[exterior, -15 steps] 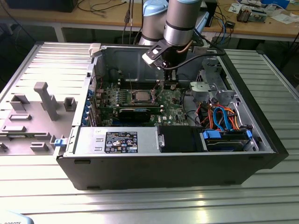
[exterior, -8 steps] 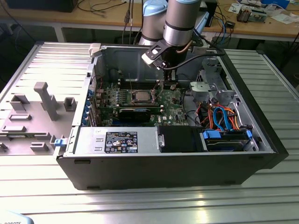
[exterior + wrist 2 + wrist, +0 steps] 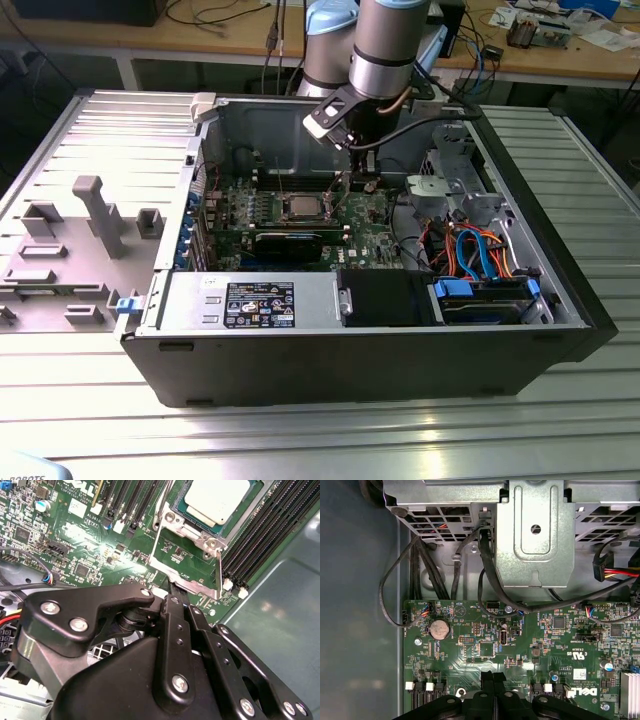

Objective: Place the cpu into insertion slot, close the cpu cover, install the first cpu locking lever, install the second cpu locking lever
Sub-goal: 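Close the cpu cover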

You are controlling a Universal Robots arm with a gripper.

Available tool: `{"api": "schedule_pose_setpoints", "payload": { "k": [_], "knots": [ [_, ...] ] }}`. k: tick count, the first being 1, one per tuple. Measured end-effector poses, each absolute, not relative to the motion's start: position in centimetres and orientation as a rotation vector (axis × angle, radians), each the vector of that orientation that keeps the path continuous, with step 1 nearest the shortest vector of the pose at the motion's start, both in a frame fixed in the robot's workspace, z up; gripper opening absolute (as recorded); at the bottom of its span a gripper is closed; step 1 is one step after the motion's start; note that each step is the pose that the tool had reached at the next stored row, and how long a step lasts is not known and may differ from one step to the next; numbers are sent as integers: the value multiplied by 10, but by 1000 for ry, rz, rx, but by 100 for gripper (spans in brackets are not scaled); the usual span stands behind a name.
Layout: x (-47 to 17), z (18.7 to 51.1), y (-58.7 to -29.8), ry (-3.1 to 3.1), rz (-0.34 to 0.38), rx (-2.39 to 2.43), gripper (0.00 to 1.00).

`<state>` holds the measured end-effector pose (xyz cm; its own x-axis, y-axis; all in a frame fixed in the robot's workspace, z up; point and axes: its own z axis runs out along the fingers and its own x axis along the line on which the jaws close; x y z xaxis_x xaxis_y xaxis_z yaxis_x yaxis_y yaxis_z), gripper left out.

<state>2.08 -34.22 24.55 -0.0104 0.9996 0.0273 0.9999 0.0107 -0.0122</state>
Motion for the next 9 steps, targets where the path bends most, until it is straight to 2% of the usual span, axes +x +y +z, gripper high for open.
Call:
{"api": "schedule_pose_setpoints", "payload": {
  "k": [9],
  "knots": [
    [16, 245, -342, -2213, -16, -2190, 11]
  ]
}}
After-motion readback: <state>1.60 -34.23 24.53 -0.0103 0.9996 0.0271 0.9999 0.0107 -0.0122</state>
